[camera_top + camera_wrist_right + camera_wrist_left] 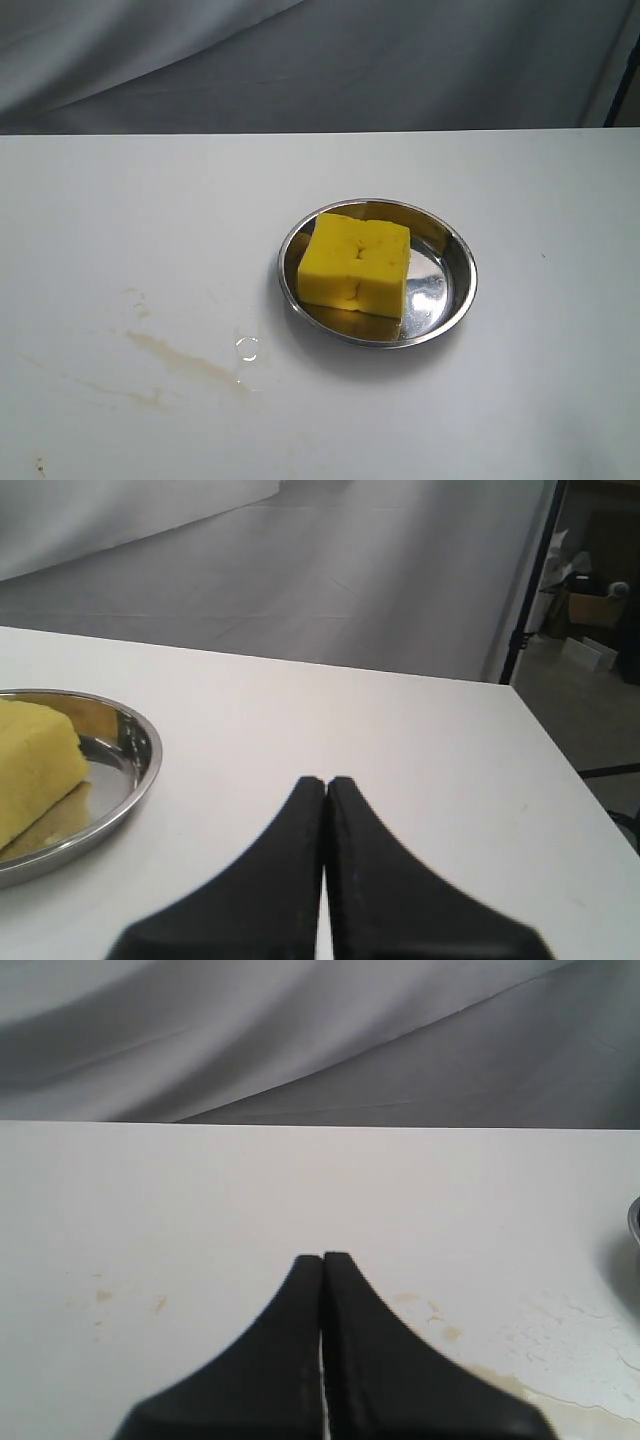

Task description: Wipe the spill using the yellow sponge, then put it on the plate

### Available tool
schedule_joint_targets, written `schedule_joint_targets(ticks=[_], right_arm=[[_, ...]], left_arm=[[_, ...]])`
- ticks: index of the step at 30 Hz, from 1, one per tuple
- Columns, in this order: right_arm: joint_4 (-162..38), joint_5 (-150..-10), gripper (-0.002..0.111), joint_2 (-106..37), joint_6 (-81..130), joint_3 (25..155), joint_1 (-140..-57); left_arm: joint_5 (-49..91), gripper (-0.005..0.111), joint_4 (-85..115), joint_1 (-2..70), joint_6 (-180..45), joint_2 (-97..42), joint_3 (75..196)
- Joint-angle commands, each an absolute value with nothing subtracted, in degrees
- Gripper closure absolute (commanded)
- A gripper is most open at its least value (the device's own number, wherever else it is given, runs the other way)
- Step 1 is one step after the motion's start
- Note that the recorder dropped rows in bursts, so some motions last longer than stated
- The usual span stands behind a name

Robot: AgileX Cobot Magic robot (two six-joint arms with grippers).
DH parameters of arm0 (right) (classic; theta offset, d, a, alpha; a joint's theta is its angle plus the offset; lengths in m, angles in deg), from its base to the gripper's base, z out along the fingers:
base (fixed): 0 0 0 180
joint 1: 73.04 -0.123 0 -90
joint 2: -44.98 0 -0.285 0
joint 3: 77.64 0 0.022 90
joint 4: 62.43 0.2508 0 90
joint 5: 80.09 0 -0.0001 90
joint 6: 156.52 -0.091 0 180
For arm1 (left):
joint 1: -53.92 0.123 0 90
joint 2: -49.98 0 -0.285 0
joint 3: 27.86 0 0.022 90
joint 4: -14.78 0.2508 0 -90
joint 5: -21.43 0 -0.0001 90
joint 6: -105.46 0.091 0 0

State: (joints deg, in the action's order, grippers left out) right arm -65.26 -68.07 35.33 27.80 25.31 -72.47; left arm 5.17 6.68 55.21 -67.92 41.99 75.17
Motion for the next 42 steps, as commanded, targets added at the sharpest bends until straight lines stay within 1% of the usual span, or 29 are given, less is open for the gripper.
schedule_joint_targets(ticks=[1, 30, 32, 36, 42], right_arm=[[-64.77, -68.62, 0.108, 35.13, 27.73, 25.14, -73.65], [-64.77, -68.62, 0.108, 35.13, 27.73, 25.14, -73.53], [-64.77, -68.62, 0.108, 35.13, 27.73, 25.14, -72.93], [-64.77, -68.62, 0.108, 35.13, 27.73, 25.14, -68.27], [-64.77, -68.62, 0.108, 35.13, 27.73, 25.14, -67.92]], left_arm=[[5.42, 0.107, 6.23, 55.41, -68.23, 42.2, 74.93], [5.42, 0.107, 6.23, 55.41, -68.23, 42.2, 74.93], [5.42, 0.107, 6.23, 55.41, -68.23, 42.2, 74.93], [5.42, 0.107, 6.22, 54.98, -68.23, 42.2, 74.93], [5.42, 0.107, 6.22, 54.98, -68.23, 42.2, 74.93]])
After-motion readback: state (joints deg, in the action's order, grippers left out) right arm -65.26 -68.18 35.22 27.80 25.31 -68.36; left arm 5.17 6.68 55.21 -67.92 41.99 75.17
